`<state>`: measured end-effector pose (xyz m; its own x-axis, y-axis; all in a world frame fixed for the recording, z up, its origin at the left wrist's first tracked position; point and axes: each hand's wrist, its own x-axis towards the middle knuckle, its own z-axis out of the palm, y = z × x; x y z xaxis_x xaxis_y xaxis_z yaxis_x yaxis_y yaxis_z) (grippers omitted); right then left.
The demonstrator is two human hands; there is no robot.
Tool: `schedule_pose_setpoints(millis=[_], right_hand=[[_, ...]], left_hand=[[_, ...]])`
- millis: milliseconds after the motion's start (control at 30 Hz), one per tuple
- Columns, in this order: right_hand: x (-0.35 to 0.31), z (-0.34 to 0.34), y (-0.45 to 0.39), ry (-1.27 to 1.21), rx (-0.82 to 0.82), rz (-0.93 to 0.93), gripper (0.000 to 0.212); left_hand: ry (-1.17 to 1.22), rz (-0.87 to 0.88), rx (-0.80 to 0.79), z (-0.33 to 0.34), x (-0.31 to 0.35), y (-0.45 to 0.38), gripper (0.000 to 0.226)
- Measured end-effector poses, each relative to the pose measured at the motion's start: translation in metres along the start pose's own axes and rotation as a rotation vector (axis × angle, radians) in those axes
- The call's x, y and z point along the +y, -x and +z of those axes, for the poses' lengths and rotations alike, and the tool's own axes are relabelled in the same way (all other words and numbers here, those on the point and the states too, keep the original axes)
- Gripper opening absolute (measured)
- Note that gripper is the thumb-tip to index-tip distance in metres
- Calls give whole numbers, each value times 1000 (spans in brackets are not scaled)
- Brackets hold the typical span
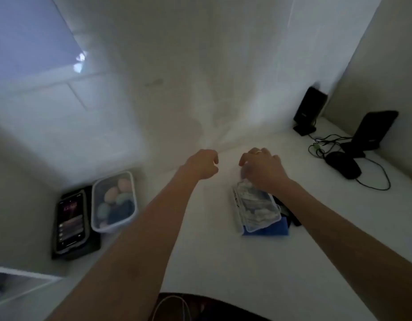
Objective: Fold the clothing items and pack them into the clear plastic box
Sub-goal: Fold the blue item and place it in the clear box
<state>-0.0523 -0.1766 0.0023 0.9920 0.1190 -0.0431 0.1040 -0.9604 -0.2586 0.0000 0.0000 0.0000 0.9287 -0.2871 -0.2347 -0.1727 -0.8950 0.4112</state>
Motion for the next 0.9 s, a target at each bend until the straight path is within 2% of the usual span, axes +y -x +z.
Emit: schedule_pose_setpoints(millis=[67, 133, 267, 433, 567, 633, 733, 900], right_hand=[[10, 12, -3, -59, 94, 73, 24], [22, 22, -4, -243, 192, 150, 24], [39, 33, -8, -478, 268, 177, 14], [46, 37, -12, -754, 193, 255, 15], [56, 37, 3, -967, 90, 213, 14], [57, 39, 21, -992, 141, 206, 13], [51, 43, 53, -1208, 204, 245, 23], [26, 62, 95, -1426, 323, 273, 21]], left_hand=[[10, 7, -20, 15, -10, -7, 29], [56, 26, -14, 31, -23, -15, 29], [130, 102, 45, 48, -37, -30, 23], [195, 180, 122, 62, -49, -32, 21], [308, 177, 235, 64, -62, -13, 19], [346, 163, 289, 66, -68, 4, 19], [327, 150, 376, 69, -71, 34, 18], [417, 55, 540, 84, -82, 80, 18]])
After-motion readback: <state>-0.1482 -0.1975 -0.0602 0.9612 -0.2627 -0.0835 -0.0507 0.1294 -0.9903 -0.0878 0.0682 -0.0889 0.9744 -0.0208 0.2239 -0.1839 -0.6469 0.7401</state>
